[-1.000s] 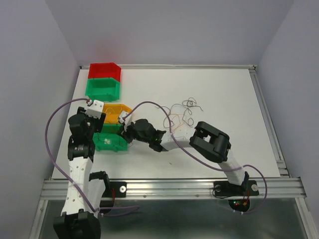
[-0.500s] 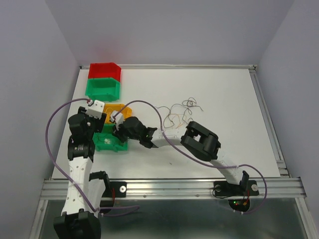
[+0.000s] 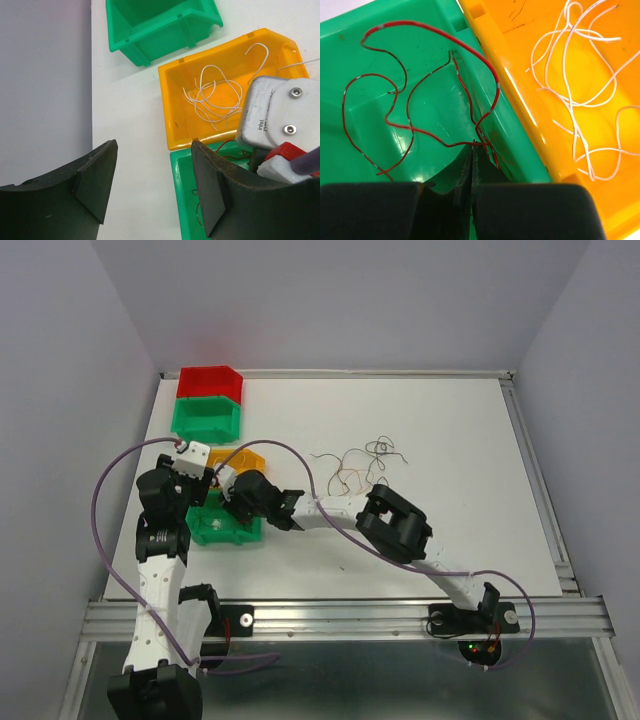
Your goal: Untangle the cables
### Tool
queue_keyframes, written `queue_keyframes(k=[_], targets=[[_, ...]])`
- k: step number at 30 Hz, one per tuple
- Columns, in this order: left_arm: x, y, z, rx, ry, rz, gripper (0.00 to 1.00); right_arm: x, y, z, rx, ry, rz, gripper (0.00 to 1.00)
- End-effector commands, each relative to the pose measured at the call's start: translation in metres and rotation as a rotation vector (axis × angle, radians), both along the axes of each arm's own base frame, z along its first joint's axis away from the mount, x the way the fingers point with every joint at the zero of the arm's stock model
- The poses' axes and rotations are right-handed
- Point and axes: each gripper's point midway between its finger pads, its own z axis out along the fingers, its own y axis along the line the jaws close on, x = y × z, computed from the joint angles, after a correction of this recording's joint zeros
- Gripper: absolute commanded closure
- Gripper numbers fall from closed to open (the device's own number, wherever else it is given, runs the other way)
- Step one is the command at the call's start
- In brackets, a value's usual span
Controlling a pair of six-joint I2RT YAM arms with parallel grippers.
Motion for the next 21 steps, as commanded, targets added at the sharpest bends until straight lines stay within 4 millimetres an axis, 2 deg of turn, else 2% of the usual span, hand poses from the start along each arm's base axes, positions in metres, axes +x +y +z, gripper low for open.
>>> queue_keyframes(k=[1, 11, 19, 21], targets=[[0.003, -0.001, 0.007, 0.008, -0.029, -0.015, 0.28, -0.002, -0.002, -0.014, -0.081, -0.008, 0.01, 1.0], [0.005, 0.006, 0.013, 0.001, -0.041, 0.03, 0.28, -0.002, 0.006, 0.012, -0.018, -0.005, 0.004, 0.97], [0.011, 0.031, 0.05, -0.007, -0.112, 0.124, 0.24, -0.007, 0.001, 0.059, 0.081, -0.032, 0.006, 0.9], [0.013, 0.033, 0.052, -0.009, -0.113, 0.123, 0.24, -0.008, -0.001, 0.073, 0.103, -0.04, 0.007, 0.87]])
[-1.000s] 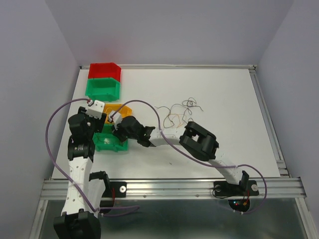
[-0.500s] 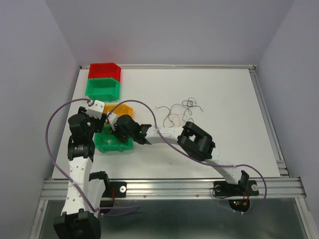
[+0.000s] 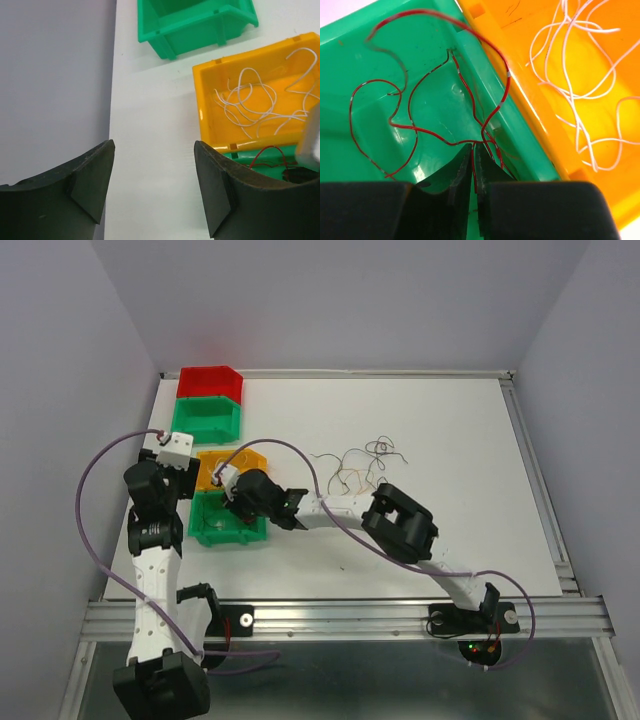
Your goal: Untangle the cables
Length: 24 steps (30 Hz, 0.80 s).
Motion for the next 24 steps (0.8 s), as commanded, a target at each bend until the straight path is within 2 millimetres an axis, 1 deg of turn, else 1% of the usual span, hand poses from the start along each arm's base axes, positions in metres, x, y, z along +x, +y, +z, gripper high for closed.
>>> queue_keyframes(k=[1, 2, 4, 5, 6, 7, 8, 9, 13, 16, 18, 20, 21, 22, 23, 24], targets=[[0.011, 0.008, 0.048, 0.007, -0.121, 0.02, 0.24, -0.005, 0.008, 0.078, 0.153, -0.057, 0.014, 0.86], [0.013, 0.007, 0.049, 0.007, -0.115, 0.013, 0.24, -0.007, 0.008, 0.086, 0.169, -0.062, 0.019, 0.85], [0.014, 0.005, 0.048, 0.002, -0.104, 0.0, 0.24, -0.008, 0.007, 0.093, 0.183, -0.066, 0.026, 0.83], [0.014, 0.005, 0.046, 0.002, -0.098, -0.006, 0.24, -0.011, 0.006, 0.098, 0.2, -0.045, 0.018, 0.79], [0.014, 0.004, 0.046, 0.003, -0.096, -0.008, 0.24, -0.011, 0.006, 0.098, 0.201, -0.045, 0.018, 0.77], [0.014, 0.004, 0.045, 0.003, -0.091, -0.01, 0.24, -0.011, 0.005, 0.103, 0.209, -0.047, 0.018, 0.74], [0.014, 0.004, 0.044, 0.005, -0.09, -0.013, 0.24, -0.011, 0.004, 0.105, 0.213, -0.049, 0.016, 0.68], [0.014, 0.004, 0.045, 0.007, -0.094, -0.014, 0.24, -0.011, 0.004, 0.107, 0.217, -0.052, 0.015, 0.66], [0.012, 0.001, 0.045, 0.011, -0.099, -0.028, 0.23, -0.01, -0.001, 0.116, 0.229, -0.064, 0.005, 0.59], [0.011, -0.001, 0.047, 0.018, -0.104, -0.041, 0.23, -0.011, -0.006, 0.128, 0.247, -0.075, -0.009, 0.53], [0.01, -0.006, 0.047, 0.035, -0.101, -0.081, 0.21, -0.01, -0.015, 0.143, 0.276, -0.094, -0.034, 0.5], [0.008, -0.013, 0.041, 0.044, -0.079, -0.132, 0.19, -0.003, -0.025, 0.152, 0.29, -0.104, -0.098, 0.48], [0.008, -0.017, 0.04, 0.053, -0.076, -0.157, 0.19, 0.002, -0.035, 0.162, 0.297, -0.117, -0.145, 0.45], [0.009, -0.023, 0.039, 0.041, -0.073, -0.196, 0.16, 0.003, -0.041, 0.161, 0.285, -0.112, -0.168, 0.42], [0.009, -0.029, 0.037, 0.031, -0.061, -0.225, 0.15, 0.003, -0.048, 0.164, 0.28, -0.114, -0.187, 0.41], [0.012, -0.036, 0.033, 0.019, -0.046, -0.27, 0.15, 0.005, -0.067, 0.16, 0.249, -0.111, -0.238, 0.37]])
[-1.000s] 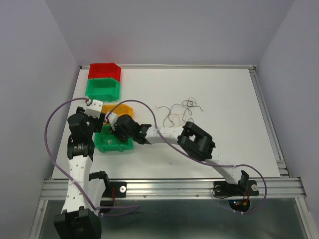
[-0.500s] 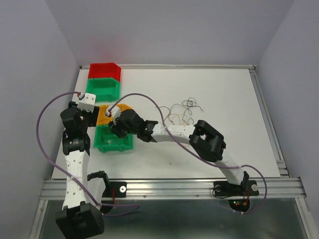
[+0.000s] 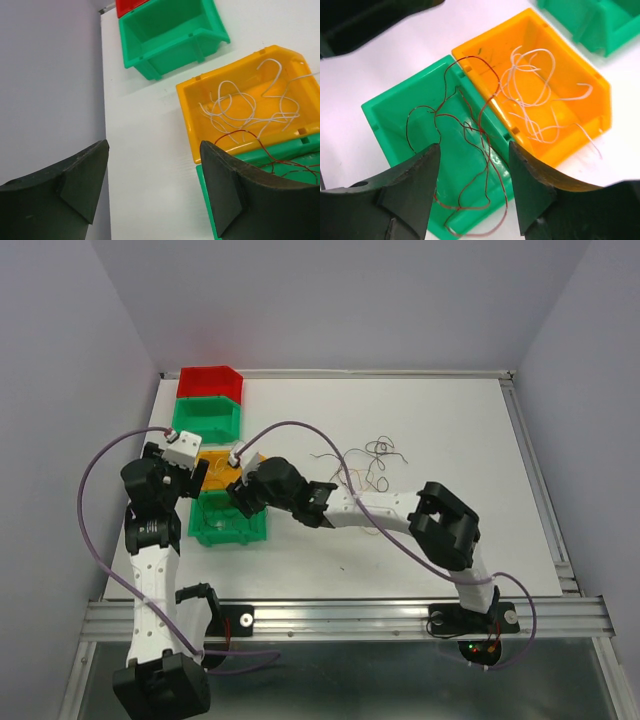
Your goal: Untangle the cables
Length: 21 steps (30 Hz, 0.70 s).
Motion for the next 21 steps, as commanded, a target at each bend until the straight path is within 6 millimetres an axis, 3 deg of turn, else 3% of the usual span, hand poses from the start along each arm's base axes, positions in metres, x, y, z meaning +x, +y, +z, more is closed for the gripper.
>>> queue_keyframes(k=[1, 3, 4, 5, 6, 7, 8, 9, 11, 12, 14, 15, 16, 17, 18, 19, 20, 21], targets=[[0.007, -0.025, 0.01, -0.009, -0.006, -0.161, 0.14, 0.011, -0.041, 0.056, 0.084, -0.05, -0.167, 0.36], [0.015, -0.036, 0.009, -0.035, 0.018, -0.2, 0.14, 0.014, -0.072, 0.047, 0.06, -0.039, -0.235, 0.33], [0.019, -0.041, 0.01, -0.052, 0.024, -0.213, 0.14, 0.02, -0.102, 0.05, 0.068, -0.021, -0.285, 0.33], [0.025, -0.053, 0.016, -0.065, 0.018, -0.249, 0.14, 0.025, -0.118, 0.049, 0.075, -0.004, -0.318, 0.33], [0.031, -0.06, 0.009, -0.083, 0.048, -0.266, 0.14, 0.028, -0.133, 0.052, 0.087, 0.027, -0.329, 0.33], [0.035, -0.069, 0.01, -0.105, 0.052, -0.282, 0.14, 0.047, -0.158, 0.056, 0.13, 0.082, -0.4, 0.32], [0.042, -0.076, 0.02, -0.109, 0.038, -0.301, 0.14, 0.051, -0.178, 0.066, 0.164, 0.109, -0.426, 0.29], [0.047, -0.095, 0.014, -0.122, 0.065, -0.351, 0.14, 0.053, -0.192, 0.06, 0.145, 0.153, -0.436, 0.25], [0.056, -0.114, 0.026, -0.129, 0.05, -0.381, 0.14, 0.072, -0.222, 0.062, 0.13, 0.169, -0.538, 0.2], [0.059, -0.137, 0.022, -0.126, 0.069, -0.423, 0.14, 0.08, -0.243, 0.048, 0.079, 0.203, -0.617, 0.18], [0.065, -0.166, 0.038, -0.123, 0.043, -0.469, 0.14, 0.086, -0.258, 0.034, 0.034, 0.243, -0.686, 0.12], [0.069, -0.181, 0.034, -0.117, 0.059, -0.494, 0.14, 0.092, -0.271, 0.024, -0.005, 0.255, -0.744, 0.09], [0.063, -0.214, 0.035, -0.108, 0.065, -0.571, 0.14, 0.098, -0.284, 0.019, -0.012, 0.263, -0.801, 0.08], [0.064, -0.231, 0.044, -0.099, 0.049, -0.613, 0.14, 0.103, -0.293, 0.017, -0.016, 0.259, -0.846, 0.07], [0.067, -0.25, 0.03, -0.078, 0.087, -0.659, 0.13, 0.106, -0.304, 0.018, -0.009, 0.256, -0.884, 0.07], [0.06, -0.279, 0.028, -0.061, 0.094, -0.725, 0.13, 0.114, -0.319, 0.019, 0.022, 0.27, -0.944, 0.07], [0.066, -0.292, 0.034, -0.056, 0.081, -0.737, 0.13, 0.116, -0.327, 0.021, 0.047, 0.278, -0.972, 0.06], [0.073, -0.307, 0.011, -0.036, 0.134, -0.74, 0.13, 0.12, -0.343, 0.024, 0.086, 0.282, -1.033, 0.06]])
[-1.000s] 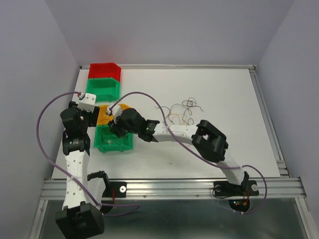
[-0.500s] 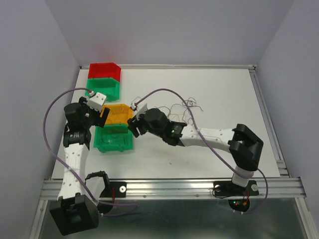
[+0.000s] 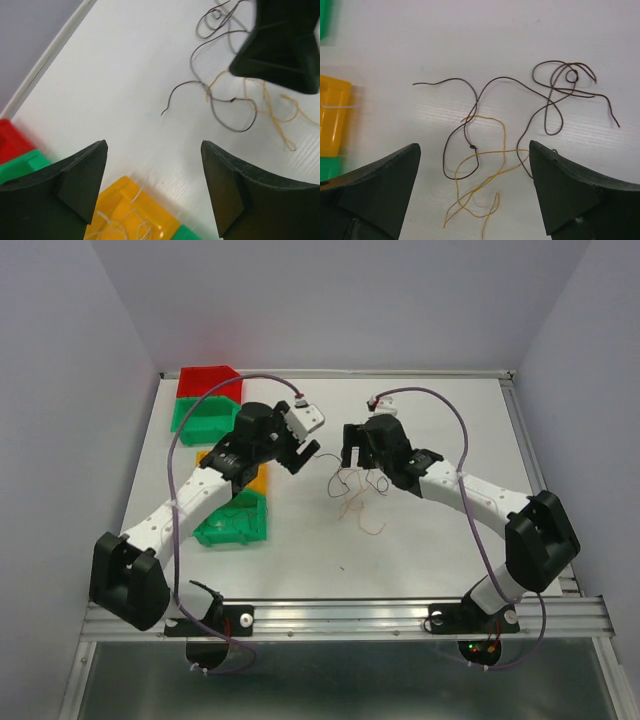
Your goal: Untangle the cables
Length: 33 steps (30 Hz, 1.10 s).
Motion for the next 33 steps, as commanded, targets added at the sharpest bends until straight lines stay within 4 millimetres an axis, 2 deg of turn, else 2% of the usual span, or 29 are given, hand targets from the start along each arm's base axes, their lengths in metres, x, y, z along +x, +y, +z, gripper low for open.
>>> queue_keyframes(k=[1, 2, 3, 4, 5, 6, 7, 8, 9, 10, 11, 12, 17, 22, 26, 28, 31, 33], targets=[[0.018, -0.063, 0.005, 0.017, -0.044, -0.066, 0.13, 0.016, -0.058, 0.015, 0.072, -0.024, -0.265, 0.05], [0.022, -0.071, -0.002, 0.03, -0.034, -0.065, 0.13, 0.017, -0.067, 0.015, 0.082, -0.037, -0.306, 0.05], [0.032, -0.08, -0.023, 0.046, -0.003, -0.058, 0.13, 0.017, -0.075, 0.016, 0.097, -0.053, -0.341, 0.05], [0.038, -0.086, -0.028, 0.04, 0.004, -0.047, 0.13, 0.017, -0.091, 0.022, 0.143, -0.086, -0.405, 0.05], [0.046, -0.094, -0.023, 0.024, 0.002, -0.048, 0.13, 0.016, -0.1, 0.021, 0.164, -0.093, -0.438, 0.05], [0.052, -0.099, -0.043, 0.035, 0.044, -0.051, 0.13, 0.018, -0.11, 0.028, 0.201, -0.124, -0.472, 0.05], [0.052, -0.107, -0.047, 0.013, 0.071, -0.062, 0.14, 0.02, -0.125, 0.03, 0.236, -0.134, -0.527, 0.06], [0.054, -0.114, -0.047, -0.007, 0.081, -0.075, 0.14, 0.014, -0.137, 0.029, 0.255, -0.142, -0.559, 0.06], [0.053, -0.119, -0.059, -0.011, 0.113, -0.087, 0.14, 0.012, -0.146, 0.031, 0.272, -0.152, -0.587, 0.07], [0.05, -0.128, -0.062, -0.048, 0.142, -0.102, 0.15, 0.007, -0.161, 0.031, 0.308, -0.162, -0.639, 0.08], [0.049, -0.131, -0.065, -0.058, 0.156, -0.107, 0.15, 0.005, -0.168, 0.032, 0.324, -0.17, -0.669, 0.09], [0.044, -0.137, -0.073, -0.06, 0.179, -0.127, 0.16, 0.007, -0.175, 0.041, 0.371, -0.206, -0.692, 0.1], [0.026, -0.149, -0.086, -0.066, 0.231, -0.177, 0.16, -0.002, -0.185, 0.058, 0.411, -0.262, -0.711, 0.12], [0.017, -0.148, -0.087, -0.076, 0.25, -0.194, 0.17, -0.002, -0.185, 0.058, 0.416, -0.263, -0.706, 0.12], [0.015, -0.146, -0.098, -0.063, 0.269, -0.187, 0.19, -0.001, -0.184, 0.055, 0.415, -0.257, -0.701, 0.12], [0.024, -0.139, -0.094, -0.065, 0.241, -0.12, 0.19, -0.001, -0.182, 0.054, 0.416, -0.254, -0.694, 0.12], [0.04, -0.123, -0.078, -0.084, 0.178, -0.004, 0.19, 0.0, -0.181, 0.054, 0.421, -0.253, -0.691, 0.12], [0.039, -0.119, -0.065, -0.125, 0.157, 0.001, 0.19, 0.0, -0.18, 0.054, 0.421, -0.251, -0.687, 0.12]])
